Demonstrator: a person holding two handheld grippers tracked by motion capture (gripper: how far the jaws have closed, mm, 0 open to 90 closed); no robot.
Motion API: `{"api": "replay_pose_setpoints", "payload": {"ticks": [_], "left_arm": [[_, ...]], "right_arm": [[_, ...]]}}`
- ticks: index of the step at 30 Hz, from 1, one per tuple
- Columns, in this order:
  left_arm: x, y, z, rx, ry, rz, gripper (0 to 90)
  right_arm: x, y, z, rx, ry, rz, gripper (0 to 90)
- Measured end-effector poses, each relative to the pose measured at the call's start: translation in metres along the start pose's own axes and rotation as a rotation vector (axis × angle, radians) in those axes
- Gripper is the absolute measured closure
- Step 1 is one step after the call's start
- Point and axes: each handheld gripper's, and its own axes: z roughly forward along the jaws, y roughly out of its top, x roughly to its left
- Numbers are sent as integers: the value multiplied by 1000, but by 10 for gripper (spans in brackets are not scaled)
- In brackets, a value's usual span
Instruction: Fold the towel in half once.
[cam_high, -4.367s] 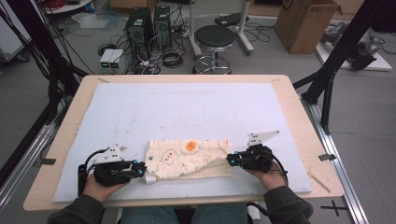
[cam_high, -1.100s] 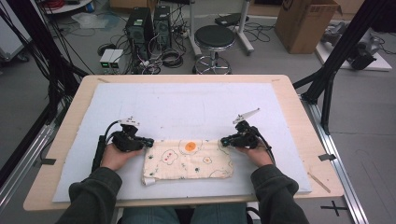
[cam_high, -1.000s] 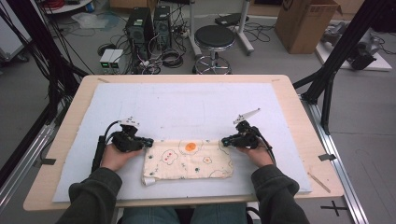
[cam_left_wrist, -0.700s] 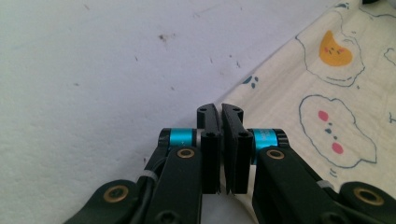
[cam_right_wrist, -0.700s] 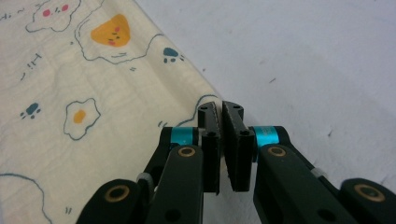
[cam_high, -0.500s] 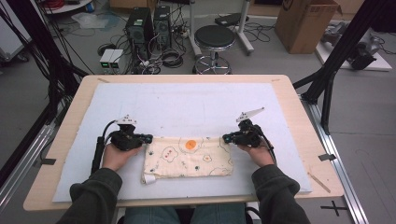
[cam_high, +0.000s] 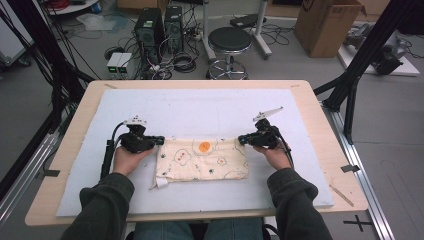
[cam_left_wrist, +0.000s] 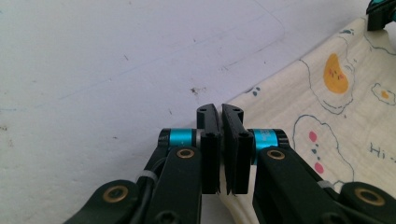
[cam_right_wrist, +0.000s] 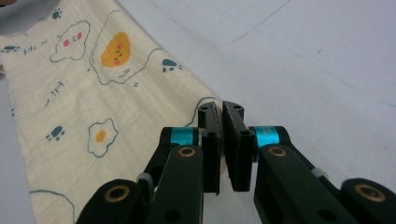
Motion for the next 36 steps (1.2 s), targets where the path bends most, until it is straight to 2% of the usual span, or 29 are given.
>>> {"api": "replay_pose_setpoints", "payload": {"ticks": [2, 3, 9, 12, 14, 26, 36], "left_arm": [[2, 1, 1, -11, -5, -15, 857], [4, 3, 2, -1, -10, -19, 857], [7, 13, 7, -5, 2, -13, 857], [11, 13, 8, -17, 2, -25, 857], [12, 12, 9, -8, 2, -24, 856], [10, 13, 8, -15, 0, -17, 855], [11, 13, 9, -25, -8, -19, 854]], "right_arm": [[-3, 1, 0, -18, -1, 6, 859], [-4, 1, 1, -14, -1, 14, 859], [-11, 3, 7, -14, -19, 21, 859], [-14, 4, 8, -20, -11, 29, 859], [-15, 6, 8, -20, -11, 27, 859], [-15, 11, 6, -27, -16, 24, 859], [-15, 10, 10, -8, -21, 31, 859]]}}
